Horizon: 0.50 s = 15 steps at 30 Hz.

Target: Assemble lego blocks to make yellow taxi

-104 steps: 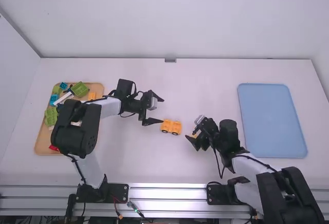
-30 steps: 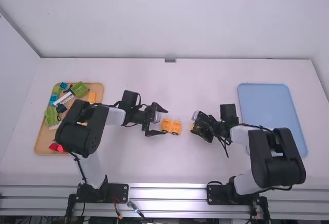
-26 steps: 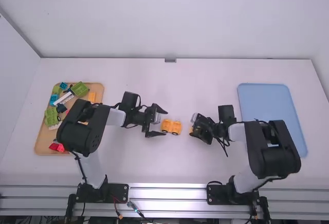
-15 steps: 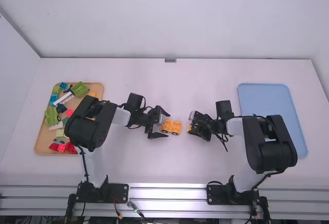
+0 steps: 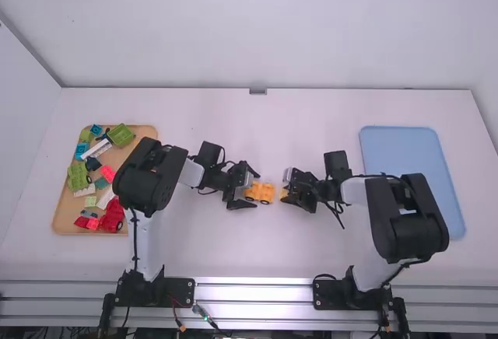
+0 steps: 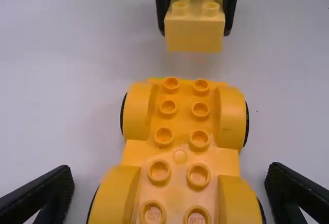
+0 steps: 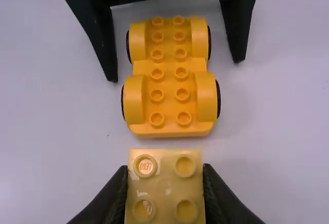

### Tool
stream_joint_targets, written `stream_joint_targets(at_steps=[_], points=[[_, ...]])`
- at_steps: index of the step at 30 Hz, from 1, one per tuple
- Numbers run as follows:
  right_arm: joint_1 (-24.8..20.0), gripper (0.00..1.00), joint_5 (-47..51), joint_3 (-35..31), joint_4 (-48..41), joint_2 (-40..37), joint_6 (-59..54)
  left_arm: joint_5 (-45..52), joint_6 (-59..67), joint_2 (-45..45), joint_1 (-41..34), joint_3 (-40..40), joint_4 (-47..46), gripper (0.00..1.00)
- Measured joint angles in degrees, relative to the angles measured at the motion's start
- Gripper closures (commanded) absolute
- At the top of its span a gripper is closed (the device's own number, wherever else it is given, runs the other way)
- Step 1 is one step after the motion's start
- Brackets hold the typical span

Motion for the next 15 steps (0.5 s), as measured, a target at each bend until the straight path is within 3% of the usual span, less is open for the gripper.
stream_joint_targets(at_steps=[6, 10, 15], points=[[3.1, 0.85, 0.0, 1.9, 0.1, 0.0, 0.5, 0.0, 0.2, 0.0, -0.3, 0.0, 1.3, 0.09], [4.9, 0.86, 0.9, 2.8, 0.0, 0.0, 1.6, -0.1, 0.5, 0.0, -0.7, 0.0, 1.3, 0.21], [6.0, 0.86, 1.1, 2.9, 0.7, 0.0, 1.8, -0.2, 0.6, 0.0, -1.6, 0.0, 1.3, 0.28]])
